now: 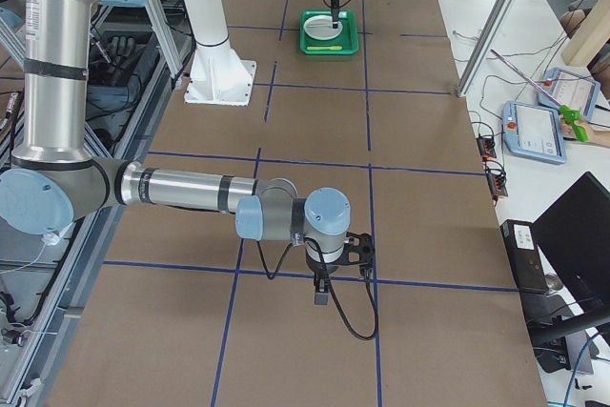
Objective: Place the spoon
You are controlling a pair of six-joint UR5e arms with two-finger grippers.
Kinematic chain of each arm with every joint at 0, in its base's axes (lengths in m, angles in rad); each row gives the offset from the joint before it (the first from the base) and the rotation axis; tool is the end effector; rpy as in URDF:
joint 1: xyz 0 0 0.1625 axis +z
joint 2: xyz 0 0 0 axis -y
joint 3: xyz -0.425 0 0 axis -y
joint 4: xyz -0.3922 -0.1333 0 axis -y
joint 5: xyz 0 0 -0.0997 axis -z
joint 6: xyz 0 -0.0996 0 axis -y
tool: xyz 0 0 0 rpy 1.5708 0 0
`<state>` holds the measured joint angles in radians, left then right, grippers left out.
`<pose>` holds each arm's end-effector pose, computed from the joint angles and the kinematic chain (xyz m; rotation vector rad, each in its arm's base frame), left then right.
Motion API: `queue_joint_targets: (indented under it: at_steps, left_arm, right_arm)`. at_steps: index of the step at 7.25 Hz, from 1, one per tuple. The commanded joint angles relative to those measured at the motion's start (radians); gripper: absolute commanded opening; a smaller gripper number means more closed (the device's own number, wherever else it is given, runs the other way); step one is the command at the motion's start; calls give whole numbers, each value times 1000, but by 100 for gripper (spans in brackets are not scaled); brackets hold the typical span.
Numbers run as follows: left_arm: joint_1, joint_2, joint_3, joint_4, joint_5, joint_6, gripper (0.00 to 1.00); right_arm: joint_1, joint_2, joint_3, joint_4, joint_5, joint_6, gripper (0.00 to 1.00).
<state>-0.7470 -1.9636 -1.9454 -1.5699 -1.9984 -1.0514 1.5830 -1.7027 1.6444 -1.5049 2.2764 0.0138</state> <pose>0.3628 -0.4613 0.2790 0.1188 0.8478 -0.0497 0.0740 -0.4350 0.6817 0.0067 -0.7056 0.0222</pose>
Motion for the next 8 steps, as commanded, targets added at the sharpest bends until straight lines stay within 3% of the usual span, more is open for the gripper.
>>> queue_joint_targets:
  at_steps: [1, 4, 6, 7, 8]
  left_arm:
    - [-160, 9, -101, 71, -16, 169, 100]
    - [-352, 153, -81, 61, -178, 594, 100]
    - [-559, 262, 56, -33, -242, 913, 100]
    - [-619, 314, 127, -36, -304, 942, 100]
    - [-673, 387, 149, -77, -307, 944, 100]
  right_arm:
    - [0, 0, 0, 0, 0, 0, 100]
    - [0, 0, 0, 0, 0, 0, 100]
    - [0, 0, 0, 0, 0, 0, 100]
    - [0, 0, 0, 0, 0, 0, 100]
    - [0, 0, 0, 0, 0, 0, 100]
